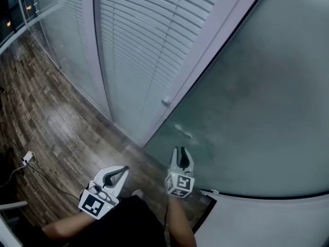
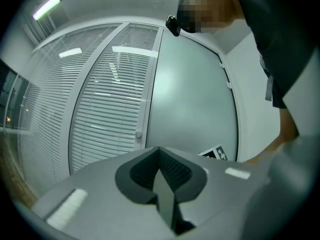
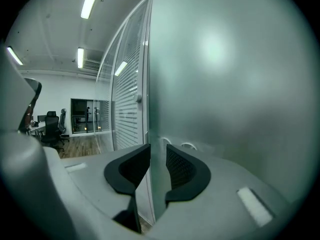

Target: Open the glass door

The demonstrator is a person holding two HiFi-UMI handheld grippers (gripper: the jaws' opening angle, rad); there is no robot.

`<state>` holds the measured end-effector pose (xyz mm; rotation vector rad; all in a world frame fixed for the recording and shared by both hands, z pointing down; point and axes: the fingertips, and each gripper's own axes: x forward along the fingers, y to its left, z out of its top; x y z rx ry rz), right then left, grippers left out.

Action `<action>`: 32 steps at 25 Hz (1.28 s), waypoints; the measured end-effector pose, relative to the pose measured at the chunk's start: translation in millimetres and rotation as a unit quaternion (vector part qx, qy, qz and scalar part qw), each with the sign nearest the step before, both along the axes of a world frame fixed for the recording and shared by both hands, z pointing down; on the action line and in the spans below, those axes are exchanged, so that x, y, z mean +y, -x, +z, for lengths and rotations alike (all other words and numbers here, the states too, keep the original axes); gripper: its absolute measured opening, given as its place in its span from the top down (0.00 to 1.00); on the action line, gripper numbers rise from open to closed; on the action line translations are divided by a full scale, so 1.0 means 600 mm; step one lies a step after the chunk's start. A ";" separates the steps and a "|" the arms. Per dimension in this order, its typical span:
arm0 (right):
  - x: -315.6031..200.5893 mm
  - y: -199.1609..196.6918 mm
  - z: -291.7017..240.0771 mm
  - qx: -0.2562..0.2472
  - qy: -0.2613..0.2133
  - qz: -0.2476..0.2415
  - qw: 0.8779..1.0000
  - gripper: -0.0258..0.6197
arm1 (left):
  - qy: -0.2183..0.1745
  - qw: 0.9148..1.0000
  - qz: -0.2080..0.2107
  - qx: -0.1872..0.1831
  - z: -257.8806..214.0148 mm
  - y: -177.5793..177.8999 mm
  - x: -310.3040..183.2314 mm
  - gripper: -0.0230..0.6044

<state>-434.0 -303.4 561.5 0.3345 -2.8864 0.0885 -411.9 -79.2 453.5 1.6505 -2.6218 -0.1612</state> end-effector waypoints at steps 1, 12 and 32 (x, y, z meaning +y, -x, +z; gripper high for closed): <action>-0.005 0.009 0.007 0.006 0.001 0.000 1.000 0.80 | 0.000 1.000 -0.005 0.001 0.001 0.005 0.004 0.96; -0.071 0.085 0.041 0.021 0.016 0.032 0.999 0.79 | 0.008 0.999 -0.043 0.000 -0.028 0.047 0.025 0.96; -0.105 0.129 0.034 0.020 0.008 0.095 0.995 0.75 | 0.023 0.997 -0.079 0.005 -0.035 0.063 0.074 0.96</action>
